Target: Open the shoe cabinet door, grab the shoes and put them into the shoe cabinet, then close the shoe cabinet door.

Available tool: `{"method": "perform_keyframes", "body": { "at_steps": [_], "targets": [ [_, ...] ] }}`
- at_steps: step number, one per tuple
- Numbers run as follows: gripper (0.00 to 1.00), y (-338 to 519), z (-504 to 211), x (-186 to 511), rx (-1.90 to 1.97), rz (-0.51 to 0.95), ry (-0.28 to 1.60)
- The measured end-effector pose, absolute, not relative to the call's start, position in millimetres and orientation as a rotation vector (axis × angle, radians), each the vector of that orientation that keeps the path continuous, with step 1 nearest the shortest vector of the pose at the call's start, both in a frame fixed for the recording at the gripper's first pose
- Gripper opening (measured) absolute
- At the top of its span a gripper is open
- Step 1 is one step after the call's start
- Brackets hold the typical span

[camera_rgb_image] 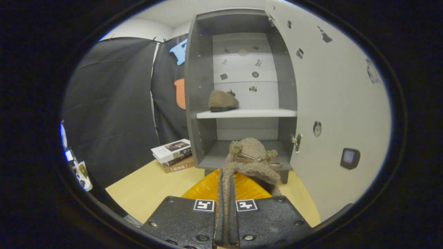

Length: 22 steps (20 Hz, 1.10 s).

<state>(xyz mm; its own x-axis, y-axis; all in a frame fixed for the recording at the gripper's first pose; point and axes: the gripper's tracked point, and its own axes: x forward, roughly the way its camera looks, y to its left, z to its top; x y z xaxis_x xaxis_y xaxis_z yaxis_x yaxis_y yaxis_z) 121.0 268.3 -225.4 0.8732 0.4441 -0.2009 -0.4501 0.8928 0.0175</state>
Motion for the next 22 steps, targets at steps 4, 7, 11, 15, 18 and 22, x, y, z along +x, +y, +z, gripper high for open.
{"method": "perform_keyframes", "body": {
  "at_steps": [4,7,11,15,18,22],
  "targets": [
    [0.1,272.3,-153.9,117.7,-0.058,0.474,0.123],
    [0.1,272.5,-105.2,127.6,-0.096,0.445,0.059],
    [0.1,280.1,-53.9,161.0,-0.107,0.412,0.034],
    [0.1,289.8,-16.4,222.5,-0.097,0.367,0.043],
    [0.1,298.9,4.9,267.7,-0.052,0.349,0.038],
    [0.1,300.7,23.1,319.5,-0.071,0.298,0.007]
  ]
}}
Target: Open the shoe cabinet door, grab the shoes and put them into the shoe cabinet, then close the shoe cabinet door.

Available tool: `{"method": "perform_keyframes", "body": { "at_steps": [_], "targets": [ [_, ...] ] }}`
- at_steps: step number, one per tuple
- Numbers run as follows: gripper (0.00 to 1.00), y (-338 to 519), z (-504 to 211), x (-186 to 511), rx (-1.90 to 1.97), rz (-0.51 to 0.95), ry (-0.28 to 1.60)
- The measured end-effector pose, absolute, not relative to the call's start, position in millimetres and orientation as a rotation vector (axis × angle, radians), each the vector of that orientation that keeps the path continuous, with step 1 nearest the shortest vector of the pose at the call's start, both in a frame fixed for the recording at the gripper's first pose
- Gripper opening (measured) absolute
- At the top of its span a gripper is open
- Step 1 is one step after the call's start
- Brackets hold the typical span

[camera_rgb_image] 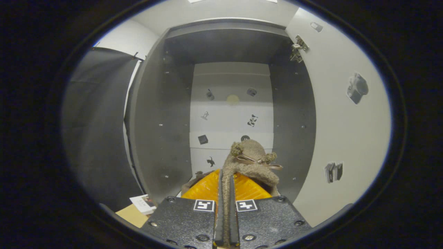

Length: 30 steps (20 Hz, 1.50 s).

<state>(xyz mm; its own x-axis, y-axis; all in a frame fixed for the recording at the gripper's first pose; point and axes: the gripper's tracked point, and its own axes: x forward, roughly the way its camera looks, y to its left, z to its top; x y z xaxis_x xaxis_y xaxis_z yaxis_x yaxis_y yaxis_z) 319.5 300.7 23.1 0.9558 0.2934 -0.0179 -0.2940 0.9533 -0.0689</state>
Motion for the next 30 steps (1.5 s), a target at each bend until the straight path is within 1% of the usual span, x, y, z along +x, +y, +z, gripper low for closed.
{"method": "perform_keyframes", "body": {
  "at_steps": [3,7,11,15,17,21,22,23,27,29,30],
  "targets": [
    [0.1,298.1,24.9,357.8,-0.171,0.247,0.001],
    [0.1,302.0,13.3,401.5,-0.265,0.222,0.024],
    [0.1,297.3,-6.9,443.7,-0.191,0.215,0.083],
    [0.1,293.6,-34.2,488.4,-0.198,0.195,0.128],
    [0.1,291.6,-52.5,498.1,-0.203,0.186,0.173],
    [0.1,301.4,-98.9,514.0,-0.143,0.213,0.299],
    [0.1,306.1,-96.4,513.2,-0.119,0.224,0.279],
    [0.11,309.5,-95.4,518.3,-0.099,0.203,0.263],
    [0.11,324.5,-104.8,516.1,-0.087,0.226,0.312],
    [0.13,329.0,-103.3,514.2,-0.08,0.254,0.323],
    [0.18,327.0,-101.9,513.0,-0.077,0.254,0.322]
  ]
}}
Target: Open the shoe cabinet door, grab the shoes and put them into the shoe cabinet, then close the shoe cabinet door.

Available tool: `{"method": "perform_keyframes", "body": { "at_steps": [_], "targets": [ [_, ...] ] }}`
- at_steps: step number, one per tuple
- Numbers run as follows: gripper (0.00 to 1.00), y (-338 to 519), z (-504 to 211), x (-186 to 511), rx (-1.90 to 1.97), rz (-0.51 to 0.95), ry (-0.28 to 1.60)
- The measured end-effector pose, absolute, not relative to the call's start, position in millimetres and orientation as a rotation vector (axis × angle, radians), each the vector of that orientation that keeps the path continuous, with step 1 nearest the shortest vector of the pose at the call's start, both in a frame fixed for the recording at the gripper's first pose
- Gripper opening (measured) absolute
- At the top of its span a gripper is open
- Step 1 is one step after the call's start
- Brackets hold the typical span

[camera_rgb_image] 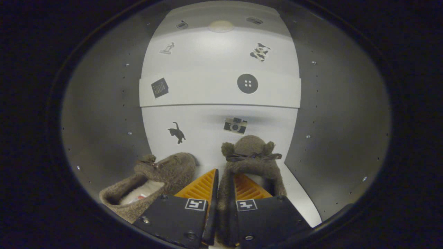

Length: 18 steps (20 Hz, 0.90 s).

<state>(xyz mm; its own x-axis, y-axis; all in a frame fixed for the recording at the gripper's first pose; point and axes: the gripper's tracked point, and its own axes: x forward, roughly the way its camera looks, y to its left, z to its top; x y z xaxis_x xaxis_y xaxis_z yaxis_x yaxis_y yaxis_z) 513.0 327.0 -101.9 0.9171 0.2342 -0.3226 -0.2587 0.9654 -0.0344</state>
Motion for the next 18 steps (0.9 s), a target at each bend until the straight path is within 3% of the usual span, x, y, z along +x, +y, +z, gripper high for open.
{"method": "perform_keyframes", "body": {
  "at_steps": [1,5,7,11,14,18],
  "targets": [
    [0.19,323.4,-97.3,512.8,-0.075,0.243,0.309],
    [0.51,316.6,-83.0,500.4,-0.095,0.226,0.289],
    [0.51,317.1,-76.2,492.4,-0.08,0.225,0.281],
    [0.68,299.6,-37.2,464.8,-0.065,0.155,0.192],
    [1.0,285.5,-12.5,440.5,-0.085,0.13,0.157],
    [1.0,271.5,22.7,393.3,-0.074,0.139,0.11]
  ]
}}
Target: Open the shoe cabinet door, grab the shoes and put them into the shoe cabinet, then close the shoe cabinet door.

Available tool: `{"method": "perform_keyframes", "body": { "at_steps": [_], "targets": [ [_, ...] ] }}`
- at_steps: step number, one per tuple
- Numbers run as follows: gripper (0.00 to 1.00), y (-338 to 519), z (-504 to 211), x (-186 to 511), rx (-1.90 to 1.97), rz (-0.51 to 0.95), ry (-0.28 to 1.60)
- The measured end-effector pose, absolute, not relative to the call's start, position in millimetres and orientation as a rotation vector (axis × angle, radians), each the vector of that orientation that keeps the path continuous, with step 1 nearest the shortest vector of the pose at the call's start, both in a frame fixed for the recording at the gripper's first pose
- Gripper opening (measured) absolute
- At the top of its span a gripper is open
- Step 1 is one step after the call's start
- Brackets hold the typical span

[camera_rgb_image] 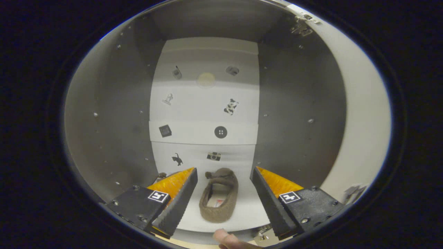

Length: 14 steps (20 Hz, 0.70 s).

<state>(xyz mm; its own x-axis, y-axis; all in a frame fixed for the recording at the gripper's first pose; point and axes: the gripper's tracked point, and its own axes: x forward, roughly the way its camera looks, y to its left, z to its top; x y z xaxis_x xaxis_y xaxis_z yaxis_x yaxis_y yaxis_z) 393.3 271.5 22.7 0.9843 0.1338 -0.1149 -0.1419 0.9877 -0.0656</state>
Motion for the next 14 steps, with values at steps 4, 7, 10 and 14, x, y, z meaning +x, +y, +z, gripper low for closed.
{"method": "perform_keyframes", "body": {
  "at_steps": [4,7,10,14],
  "targets": [
    [1.0,258.0,63.8,326.3,-0.07,0.142,0.046],
    [1.0,240.1,96.7,266.6,-0.091,0.103,-0.024],
    [1.0,226.8,118.6,202.6,-0.126,0.051,-0.072],
    [1.0,203.8,135.5,127.6,-0.141,0.019,-0.123]
  ]
}}
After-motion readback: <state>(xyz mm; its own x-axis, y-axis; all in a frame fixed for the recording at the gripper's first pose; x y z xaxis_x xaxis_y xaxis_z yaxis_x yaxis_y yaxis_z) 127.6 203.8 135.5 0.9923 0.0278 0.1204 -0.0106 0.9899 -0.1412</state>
